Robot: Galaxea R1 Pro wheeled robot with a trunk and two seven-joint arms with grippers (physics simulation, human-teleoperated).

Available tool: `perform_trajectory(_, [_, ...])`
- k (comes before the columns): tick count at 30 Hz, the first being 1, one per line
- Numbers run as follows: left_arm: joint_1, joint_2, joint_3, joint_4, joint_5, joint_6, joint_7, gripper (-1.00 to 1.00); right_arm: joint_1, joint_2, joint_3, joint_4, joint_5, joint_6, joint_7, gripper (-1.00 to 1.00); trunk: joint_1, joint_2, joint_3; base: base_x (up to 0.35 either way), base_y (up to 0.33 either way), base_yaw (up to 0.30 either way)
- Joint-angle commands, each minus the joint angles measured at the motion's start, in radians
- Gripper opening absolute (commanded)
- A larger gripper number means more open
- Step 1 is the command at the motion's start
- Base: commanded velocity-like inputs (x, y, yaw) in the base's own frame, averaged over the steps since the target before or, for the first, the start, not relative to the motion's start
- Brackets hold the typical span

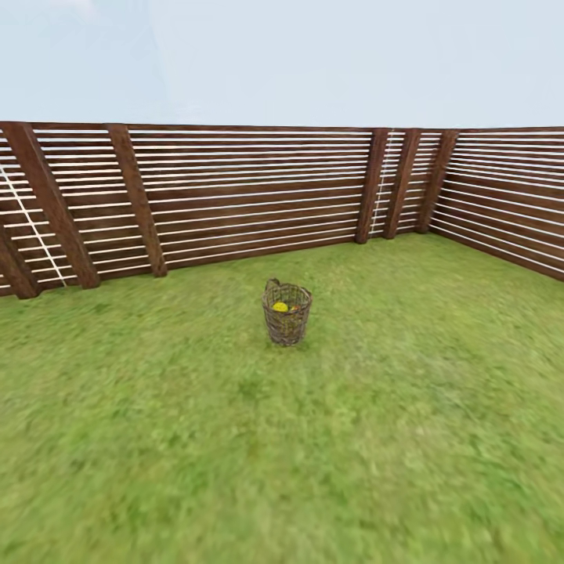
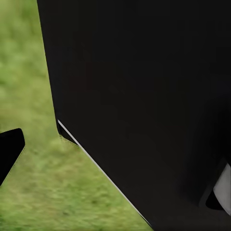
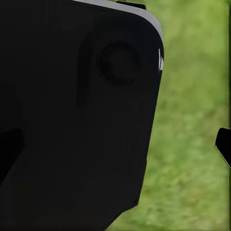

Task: Take the three Easter eggs out of the wicker basket on the lawn in the garden, then place them on the lawn next to a single tree (choose any tree) so that all three eggs are next to the same tree and none are left in the basket.

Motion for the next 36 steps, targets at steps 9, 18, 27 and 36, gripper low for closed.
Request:
perform_trajectory(9, [0.000, 0.000, 0.001, -0.001, 0.001, 0.000, -0.001, 1.00, 0.000, 0.000, 0.002, 0.001, 0.008, -0.002, -0.001, 1.00, 0.001, 0.000, -0.001, 0.325, 0.000, 0.000])
perform_trajectory(18, [0.000, 0.000, 0.001, -0.001, 0.001, 0.000, -0.001, 1.00, 0.000, 0.000, 0.002, 0.001, 0.008, -0.002, -0.001, 1.00, 0.001, 0.000, -0.001, 0.325, 0.000, 0.000])
perform_trajectory(27, [0.000, 0.000, 0.001, -0.001, 0.001, 0.000, -0.001, 1.00, 0.000, 0.000, 0.002, 0.001, 0.008, -0.002, -0.001, 1.00, 0.001, 0.000, -0.001, 0.325, 0.000, 0.000])
perform_trajectory(36, [0.000, 0.000, 0.001, -0.001, 0.001, 0.000, -0.001, 1.00, 0.000, 0.000, 0.002, 0.001, 0.008, -0.002, -0.001, 1.00, 0.001, 0.000, -0.001, 0.325, 0.000, 0.000])
